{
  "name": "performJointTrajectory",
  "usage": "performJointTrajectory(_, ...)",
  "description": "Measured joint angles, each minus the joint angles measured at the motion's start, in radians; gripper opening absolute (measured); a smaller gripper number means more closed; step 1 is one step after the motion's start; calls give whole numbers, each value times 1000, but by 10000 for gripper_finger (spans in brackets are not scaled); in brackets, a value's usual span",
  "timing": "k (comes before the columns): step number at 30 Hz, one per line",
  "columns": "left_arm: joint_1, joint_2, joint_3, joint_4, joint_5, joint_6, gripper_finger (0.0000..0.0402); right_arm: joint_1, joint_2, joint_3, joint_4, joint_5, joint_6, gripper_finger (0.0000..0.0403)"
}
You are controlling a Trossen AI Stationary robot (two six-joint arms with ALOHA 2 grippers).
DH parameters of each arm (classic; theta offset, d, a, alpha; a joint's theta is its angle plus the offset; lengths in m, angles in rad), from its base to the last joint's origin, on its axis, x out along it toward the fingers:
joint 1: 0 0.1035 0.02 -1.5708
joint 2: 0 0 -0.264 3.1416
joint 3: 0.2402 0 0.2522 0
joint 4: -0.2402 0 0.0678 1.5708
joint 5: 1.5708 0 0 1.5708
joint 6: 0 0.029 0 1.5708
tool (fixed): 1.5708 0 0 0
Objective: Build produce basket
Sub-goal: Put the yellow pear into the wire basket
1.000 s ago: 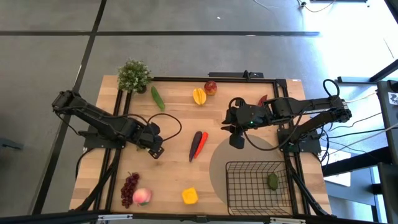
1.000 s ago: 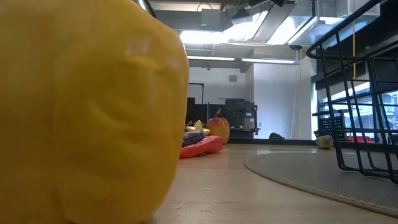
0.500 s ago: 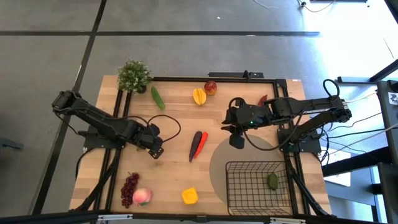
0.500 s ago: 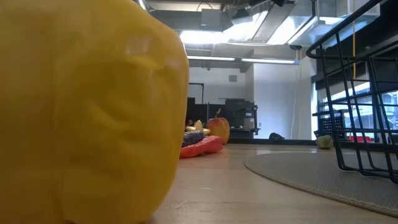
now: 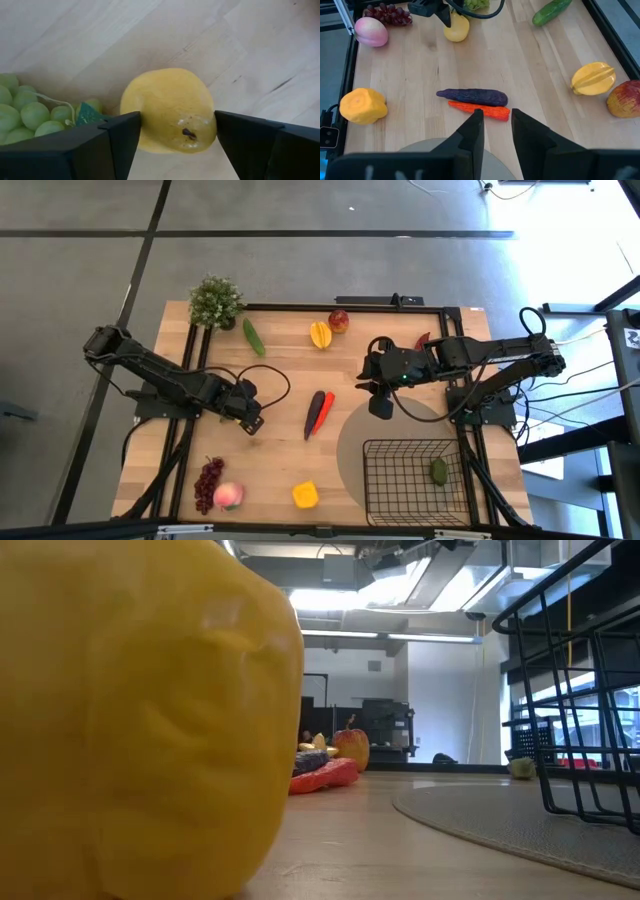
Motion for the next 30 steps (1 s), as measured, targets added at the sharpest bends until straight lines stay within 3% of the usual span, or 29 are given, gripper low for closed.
performJointTrajectory(11,-1,3,26,3,14,25,162,0,0,0,0,0,1,90)
performJointTrajectory(21,-1,3,124,-3,0,113,157,0,0,0,0,0,1,90)
performJointTrajectory(30,0,2,291,-7,-24,285,157,0,0,0,0,0,0,90)
